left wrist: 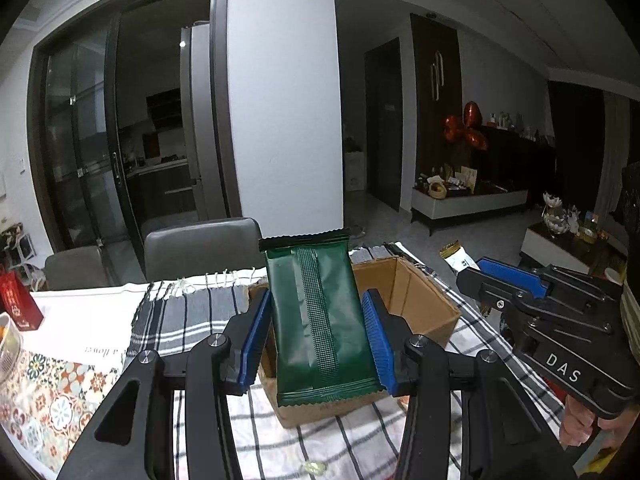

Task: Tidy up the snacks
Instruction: 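Lift the green packet with the left gripper while the right gripper carries the white-gold bar to the box, then open both grippers over the box to drop the two snacks inside, then move both tools back over the remaining snacks on the table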

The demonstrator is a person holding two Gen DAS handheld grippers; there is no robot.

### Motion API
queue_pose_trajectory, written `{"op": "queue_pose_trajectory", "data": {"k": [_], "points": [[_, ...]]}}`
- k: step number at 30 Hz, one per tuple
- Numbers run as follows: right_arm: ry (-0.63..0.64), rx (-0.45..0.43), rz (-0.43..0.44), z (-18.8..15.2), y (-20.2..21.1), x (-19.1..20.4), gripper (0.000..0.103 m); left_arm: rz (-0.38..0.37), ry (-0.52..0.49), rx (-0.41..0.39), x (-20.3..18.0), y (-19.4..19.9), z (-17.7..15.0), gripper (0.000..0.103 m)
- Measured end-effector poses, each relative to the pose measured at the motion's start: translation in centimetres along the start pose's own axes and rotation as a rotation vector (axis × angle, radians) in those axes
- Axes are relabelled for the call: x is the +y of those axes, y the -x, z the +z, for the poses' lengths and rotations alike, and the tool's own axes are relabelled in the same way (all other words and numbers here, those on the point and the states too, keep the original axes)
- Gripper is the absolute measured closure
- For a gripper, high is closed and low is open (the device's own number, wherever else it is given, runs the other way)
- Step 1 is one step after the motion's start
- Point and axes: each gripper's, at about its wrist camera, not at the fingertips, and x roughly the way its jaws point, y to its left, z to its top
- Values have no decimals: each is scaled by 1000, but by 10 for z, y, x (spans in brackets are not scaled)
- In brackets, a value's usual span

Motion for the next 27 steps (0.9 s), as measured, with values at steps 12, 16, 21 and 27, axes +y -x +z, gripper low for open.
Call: {"op": "queue_pose_trajectory", "data": {"k": [12,16,21,27], "points": [[0,79,-26,5,-54,-13,82,36,-30,80,2,-66,7,57],[6,100,-48,4,-66,-15,81,55,-33,106,-1,-80,8,52],[-9,120,-62,-2,-66,-17,66,63,-22,109,-1,-75,5,42],[-5,97,-48,-11,-40,-13,66,62,-2,85,-1,-43,-6,39]]}}
